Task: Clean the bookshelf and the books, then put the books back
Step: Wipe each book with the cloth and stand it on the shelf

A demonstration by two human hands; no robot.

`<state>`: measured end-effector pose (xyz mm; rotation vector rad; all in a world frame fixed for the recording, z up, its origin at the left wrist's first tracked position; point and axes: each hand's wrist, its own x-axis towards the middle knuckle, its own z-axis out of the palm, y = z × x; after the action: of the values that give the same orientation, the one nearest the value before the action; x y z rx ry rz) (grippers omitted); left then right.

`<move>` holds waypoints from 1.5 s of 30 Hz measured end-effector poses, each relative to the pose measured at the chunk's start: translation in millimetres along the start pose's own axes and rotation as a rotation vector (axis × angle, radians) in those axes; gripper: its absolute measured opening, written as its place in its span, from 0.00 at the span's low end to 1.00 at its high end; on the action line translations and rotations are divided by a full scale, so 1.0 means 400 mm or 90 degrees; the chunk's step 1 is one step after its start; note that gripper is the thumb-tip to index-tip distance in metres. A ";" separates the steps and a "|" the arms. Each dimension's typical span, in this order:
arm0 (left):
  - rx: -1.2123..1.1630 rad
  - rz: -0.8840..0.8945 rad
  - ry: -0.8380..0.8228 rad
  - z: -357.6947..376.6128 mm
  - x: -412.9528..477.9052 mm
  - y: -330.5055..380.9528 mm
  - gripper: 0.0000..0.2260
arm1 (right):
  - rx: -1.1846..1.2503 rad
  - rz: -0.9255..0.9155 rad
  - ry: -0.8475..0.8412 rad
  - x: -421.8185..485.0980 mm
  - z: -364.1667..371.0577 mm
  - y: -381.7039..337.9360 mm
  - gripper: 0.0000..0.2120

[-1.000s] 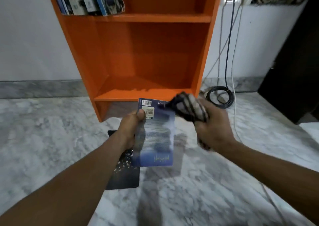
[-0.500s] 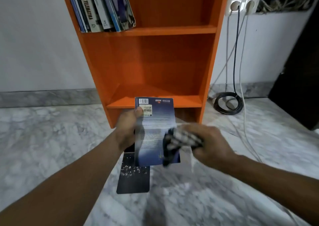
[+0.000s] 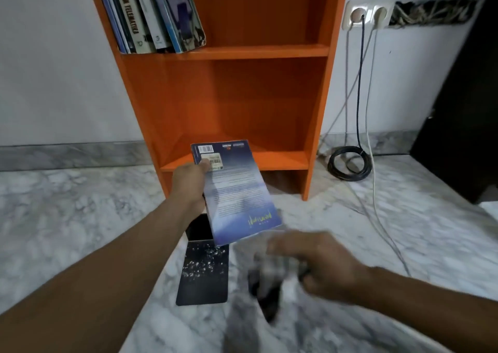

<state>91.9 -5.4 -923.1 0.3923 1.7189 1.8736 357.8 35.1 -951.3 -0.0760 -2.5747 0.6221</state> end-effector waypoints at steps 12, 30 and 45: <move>-0.136 -0.165 -0.074 0.177 -0.140 0.069 0.10 | 0.060 0.417 0.048 0.192 0.020 0.002 0.23; 0.092 -0.036 -0.046 0.117 -0.016 0.010 0.22 | 0.446 0.639 0.557 0.129 -0.118 0.112 0.07; 0.113 0.020 -0.015 0.074 0.020 0.017 0.14 | -0.171 0.200 0.276 0.068 -0.074 0.041 0.25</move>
<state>101.0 23.2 -913.7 0.5103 1.8793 1.7366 346.8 66.3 -923.4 -0.6420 -2.2171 0.3152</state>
